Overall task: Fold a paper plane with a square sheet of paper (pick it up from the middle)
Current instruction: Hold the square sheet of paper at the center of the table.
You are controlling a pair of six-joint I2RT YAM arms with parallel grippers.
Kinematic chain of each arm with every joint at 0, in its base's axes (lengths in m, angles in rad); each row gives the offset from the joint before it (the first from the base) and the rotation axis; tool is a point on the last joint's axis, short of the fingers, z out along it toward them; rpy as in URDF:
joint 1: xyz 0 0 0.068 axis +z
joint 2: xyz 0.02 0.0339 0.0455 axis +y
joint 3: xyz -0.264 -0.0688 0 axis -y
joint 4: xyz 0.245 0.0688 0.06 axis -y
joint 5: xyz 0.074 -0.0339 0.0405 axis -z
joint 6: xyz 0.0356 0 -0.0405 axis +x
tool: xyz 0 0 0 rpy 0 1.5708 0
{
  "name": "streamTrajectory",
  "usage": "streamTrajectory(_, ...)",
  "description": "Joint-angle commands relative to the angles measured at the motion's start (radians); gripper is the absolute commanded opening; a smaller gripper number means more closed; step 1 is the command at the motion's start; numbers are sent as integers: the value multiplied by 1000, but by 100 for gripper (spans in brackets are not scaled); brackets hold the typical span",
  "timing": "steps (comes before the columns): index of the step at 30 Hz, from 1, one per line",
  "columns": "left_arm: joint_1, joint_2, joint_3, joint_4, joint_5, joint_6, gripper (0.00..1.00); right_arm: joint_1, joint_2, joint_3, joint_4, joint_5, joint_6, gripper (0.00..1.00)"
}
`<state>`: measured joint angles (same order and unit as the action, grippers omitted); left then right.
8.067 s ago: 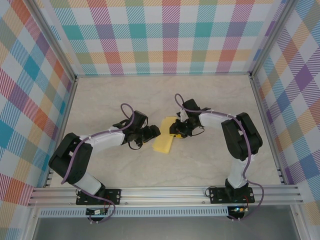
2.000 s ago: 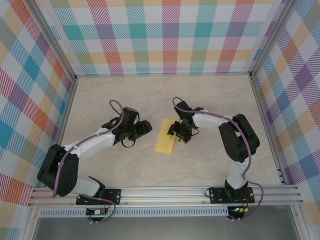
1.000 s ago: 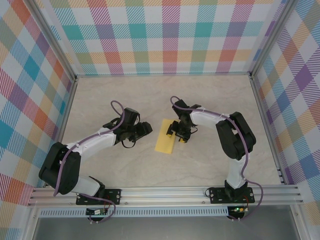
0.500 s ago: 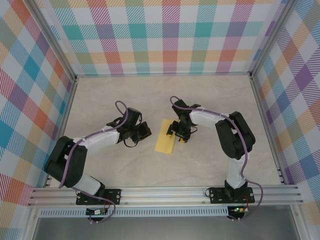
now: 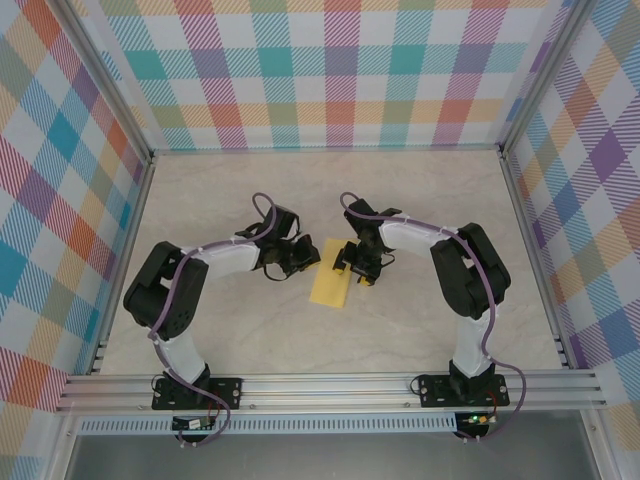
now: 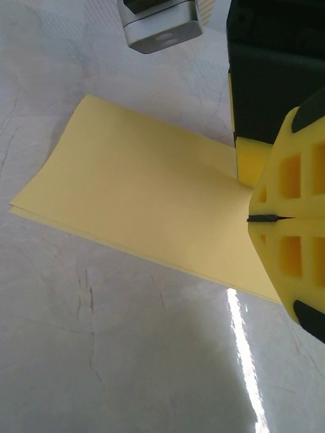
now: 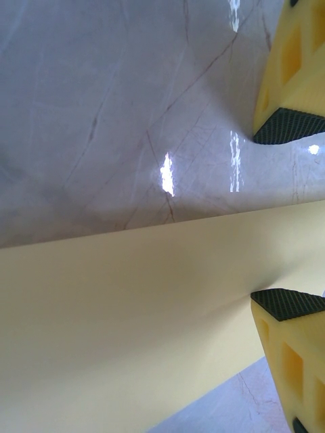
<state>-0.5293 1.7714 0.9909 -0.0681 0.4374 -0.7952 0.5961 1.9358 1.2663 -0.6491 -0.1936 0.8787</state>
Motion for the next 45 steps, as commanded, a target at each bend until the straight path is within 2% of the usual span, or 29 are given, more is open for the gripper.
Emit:
streamTrajectory(1, -17, 36, 29, 18, 29, 11, 0, 10, 72, -27, 25, 19, 3, 62)
streamTrajectory(9, -37, 98, 56, 27, 42, 23, 0, 10, 72, -31, 22, 18, 5, 62)
streamTrajectory(17, -52, 108, 73, -59, -41, 63, 0, 10, 69, -30, 25, 17, 5, 62)
streamTrajectory(34, -67, 129, 26, -70, -89, 77, 0, 8, 40, -5, 37, -4, -20, 64)
streamTrajectory(38, -65, 126, 23, -76, -92, 87, 0, -7, -59, -6, 70, -16, -51, 71)
streamTrajectory(42, -67, 128, 23, -75, -91, 88, 0, -34, -205, -102, 195, -53, -42, 75)
streamTrajectory(43, -67, 129, 25, -73, -88, 90, 0, -41, -235, -134, 239, -75, -35, 73)
streamTrajectory(45, -67, 129, 25, -73, -89, 90, 0, -52, -274, -201, 338, -134, -11, 59)
